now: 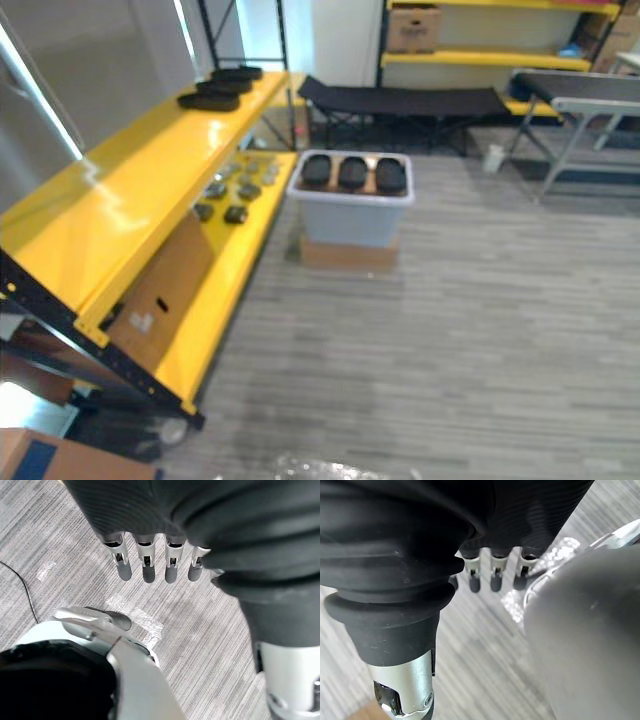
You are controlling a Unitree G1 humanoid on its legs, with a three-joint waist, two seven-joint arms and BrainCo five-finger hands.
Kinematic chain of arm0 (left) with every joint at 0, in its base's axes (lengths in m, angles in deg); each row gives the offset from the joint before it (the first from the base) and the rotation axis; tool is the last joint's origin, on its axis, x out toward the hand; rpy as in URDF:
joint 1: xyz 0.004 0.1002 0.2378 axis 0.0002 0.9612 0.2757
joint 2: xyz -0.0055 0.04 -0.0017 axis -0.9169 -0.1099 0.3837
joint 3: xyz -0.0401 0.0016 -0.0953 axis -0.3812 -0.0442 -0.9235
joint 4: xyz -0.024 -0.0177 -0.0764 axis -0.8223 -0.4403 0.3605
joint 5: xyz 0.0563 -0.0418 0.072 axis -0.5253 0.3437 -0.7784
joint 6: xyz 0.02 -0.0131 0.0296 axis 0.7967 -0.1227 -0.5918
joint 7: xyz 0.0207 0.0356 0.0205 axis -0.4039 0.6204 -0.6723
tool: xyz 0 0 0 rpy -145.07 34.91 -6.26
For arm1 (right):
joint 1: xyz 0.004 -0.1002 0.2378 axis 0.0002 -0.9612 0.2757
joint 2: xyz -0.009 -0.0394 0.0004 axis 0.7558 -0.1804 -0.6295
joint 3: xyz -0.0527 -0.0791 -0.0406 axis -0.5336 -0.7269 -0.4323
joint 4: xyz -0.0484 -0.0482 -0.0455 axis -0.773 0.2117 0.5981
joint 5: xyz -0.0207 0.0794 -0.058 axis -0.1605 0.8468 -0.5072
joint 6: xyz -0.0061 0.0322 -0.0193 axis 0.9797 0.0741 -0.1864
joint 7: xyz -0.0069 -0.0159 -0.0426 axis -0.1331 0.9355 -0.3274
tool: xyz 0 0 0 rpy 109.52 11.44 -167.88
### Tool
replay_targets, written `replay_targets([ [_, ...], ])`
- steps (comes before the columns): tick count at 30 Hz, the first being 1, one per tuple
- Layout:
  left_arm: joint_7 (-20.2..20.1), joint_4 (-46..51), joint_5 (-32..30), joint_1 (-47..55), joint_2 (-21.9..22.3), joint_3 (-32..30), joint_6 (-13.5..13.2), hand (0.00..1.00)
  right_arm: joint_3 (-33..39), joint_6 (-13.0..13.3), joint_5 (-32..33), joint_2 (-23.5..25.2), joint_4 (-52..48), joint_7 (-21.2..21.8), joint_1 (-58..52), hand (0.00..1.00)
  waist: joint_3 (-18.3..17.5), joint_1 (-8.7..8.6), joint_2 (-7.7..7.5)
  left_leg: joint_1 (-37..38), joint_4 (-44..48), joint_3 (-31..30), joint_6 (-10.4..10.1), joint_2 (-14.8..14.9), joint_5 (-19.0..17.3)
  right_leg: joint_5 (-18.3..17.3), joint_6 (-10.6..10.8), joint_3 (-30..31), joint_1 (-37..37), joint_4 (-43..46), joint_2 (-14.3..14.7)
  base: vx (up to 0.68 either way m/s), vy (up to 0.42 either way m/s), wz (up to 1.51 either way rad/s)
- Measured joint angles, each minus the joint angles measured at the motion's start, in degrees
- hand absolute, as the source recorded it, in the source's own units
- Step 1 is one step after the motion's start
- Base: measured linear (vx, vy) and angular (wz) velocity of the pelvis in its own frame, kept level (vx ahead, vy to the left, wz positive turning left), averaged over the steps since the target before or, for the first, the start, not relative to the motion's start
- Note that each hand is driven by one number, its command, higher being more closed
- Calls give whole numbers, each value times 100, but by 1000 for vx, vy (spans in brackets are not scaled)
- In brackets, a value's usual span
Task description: Walk over and take plastic housings, then place them on the shelf
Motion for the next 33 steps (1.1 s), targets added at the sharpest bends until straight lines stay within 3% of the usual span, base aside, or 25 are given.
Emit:
replay_targets([
  [8, -123, 4, -24, -64, -34, -1, -45, 0, 36, 46, -19, 109, 102, -12, 312, 0, 119, -7, -38, 145, -164, 16, -14, -55, 70, 75, 123, -23, 38, -41, -30, 7, 9, 0],
  [28, -215, -2, -48, -110, -42, -2, -60, 0, 160, -41, 83, 127, 186, -13, 388, 0, 283, -22, -68, 162, -220, 17, 51, -97, 168, 124, 75, -269, 174, -245, -30, -53, -3, 1],
  [33, -300, -3, -121, -119, -52, 7, -175, 0, 251, -85, -342, 112, 190, -9, 430, 0, 319, -20, -83, 151, -221, 30, 47, -98, 165, 125, 72, -269, 189, -284, -21, -6, -1, 0],
])
